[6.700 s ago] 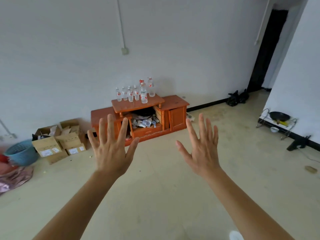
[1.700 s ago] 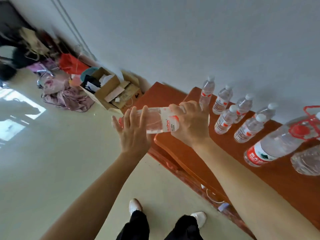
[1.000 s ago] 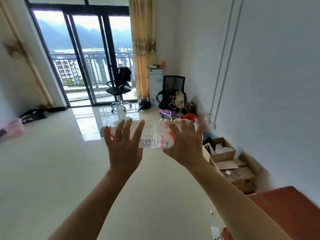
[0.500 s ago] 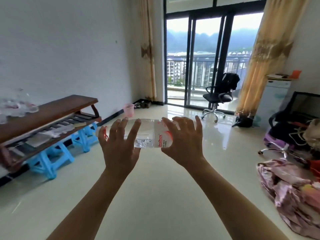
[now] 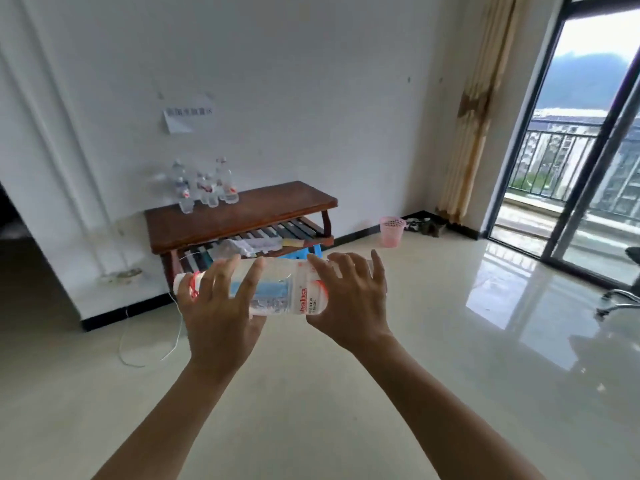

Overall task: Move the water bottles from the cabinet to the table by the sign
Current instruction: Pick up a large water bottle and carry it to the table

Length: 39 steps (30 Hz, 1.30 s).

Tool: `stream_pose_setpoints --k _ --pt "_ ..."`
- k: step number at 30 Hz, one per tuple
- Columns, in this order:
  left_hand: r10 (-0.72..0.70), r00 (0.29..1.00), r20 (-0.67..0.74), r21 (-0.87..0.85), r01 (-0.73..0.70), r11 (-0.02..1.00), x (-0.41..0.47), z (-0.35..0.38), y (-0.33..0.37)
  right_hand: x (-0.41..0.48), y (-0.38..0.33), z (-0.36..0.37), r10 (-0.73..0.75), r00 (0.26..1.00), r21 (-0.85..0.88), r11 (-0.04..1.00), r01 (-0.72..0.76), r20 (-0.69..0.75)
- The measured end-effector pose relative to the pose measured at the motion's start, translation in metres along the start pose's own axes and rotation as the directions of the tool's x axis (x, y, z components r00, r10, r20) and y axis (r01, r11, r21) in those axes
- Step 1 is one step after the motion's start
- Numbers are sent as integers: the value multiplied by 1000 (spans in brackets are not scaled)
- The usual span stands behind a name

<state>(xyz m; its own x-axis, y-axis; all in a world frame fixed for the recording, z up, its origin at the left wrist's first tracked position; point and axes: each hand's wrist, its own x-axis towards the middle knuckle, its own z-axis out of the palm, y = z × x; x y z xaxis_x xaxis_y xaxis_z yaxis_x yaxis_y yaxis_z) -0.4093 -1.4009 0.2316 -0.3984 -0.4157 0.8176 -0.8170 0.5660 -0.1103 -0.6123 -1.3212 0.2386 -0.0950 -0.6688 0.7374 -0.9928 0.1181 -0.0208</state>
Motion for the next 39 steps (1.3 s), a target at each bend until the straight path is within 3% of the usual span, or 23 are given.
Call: stream_pose_setpoints --k 7,18,25,30,39 --pt "-76 997 16 7 76 997 72 123 -86 131 -8 128 -101 995 65 993 102 -20" --pt "-45 999 25 35 44 998 201 336 -152 288 48 323 -41 999 102 994 42 -13" --pt "-18 996 90 44 14 999 294 478 -188 395 100 465 23 991 212 976 -50 129" --pt "-67 994 84 89 60 994 364 558 -234 498 113 551 -56 988 228 973 21 146" --pt "-150 983 104 124 137 983 413 706 -322 608 101 710 -153 972 247 963 106 177"
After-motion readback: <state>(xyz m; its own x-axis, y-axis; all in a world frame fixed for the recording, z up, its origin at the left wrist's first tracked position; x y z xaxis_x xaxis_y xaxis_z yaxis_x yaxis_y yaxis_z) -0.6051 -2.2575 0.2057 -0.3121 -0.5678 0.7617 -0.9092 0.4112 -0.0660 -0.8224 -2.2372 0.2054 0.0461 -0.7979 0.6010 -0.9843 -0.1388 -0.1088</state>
